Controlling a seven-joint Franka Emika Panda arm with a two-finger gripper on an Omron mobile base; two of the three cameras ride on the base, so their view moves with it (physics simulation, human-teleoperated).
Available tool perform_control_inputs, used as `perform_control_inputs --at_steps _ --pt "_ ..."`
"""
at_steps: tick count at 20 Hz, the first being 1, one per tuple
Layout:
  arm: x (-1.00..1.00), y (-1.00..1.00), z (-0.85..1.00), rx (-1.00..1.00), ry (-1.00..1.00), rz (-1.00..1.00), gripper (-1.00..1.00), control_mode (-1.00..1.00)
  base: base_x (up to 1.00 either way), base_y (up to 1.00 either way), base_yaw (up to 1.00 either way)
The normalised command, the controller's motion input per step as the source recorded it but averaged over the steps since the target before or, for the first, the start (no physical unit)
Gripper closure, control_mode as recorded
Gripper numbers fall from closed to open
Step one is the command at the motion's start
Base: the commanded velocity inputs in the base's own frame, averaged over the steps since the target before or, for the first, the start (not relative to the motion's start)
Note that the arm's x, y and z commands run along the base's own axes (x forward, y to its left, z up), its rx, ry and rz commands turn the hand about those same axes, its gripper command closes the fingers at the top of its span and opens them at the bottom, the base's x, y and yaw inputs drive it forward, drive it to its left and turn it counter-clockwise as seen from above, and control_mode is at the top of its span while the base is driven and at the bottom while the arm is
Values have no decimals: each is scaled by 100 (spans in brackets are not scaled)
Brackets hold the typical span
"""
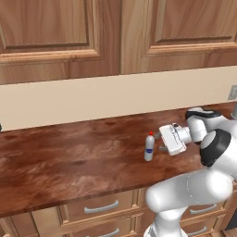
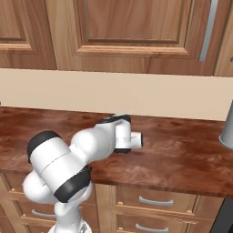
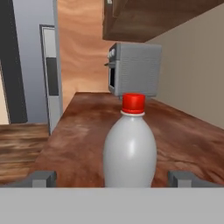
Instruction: Take the bottled waters from the counter and place them in the freezer to freeze. Close the freezer door after placing the bottles.
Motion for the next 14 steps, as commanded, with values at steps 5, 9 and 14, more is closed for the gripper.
perform_control_inputs --at_steps 5,9,14 --pt "7 6 -2 6 1 0 -100 -100 0 0 0" --pt "7 9 0 5 2 0 -100 -100 0 0 0" --pt "1 5 0 5 2 0 -100 -100 0 0 0"
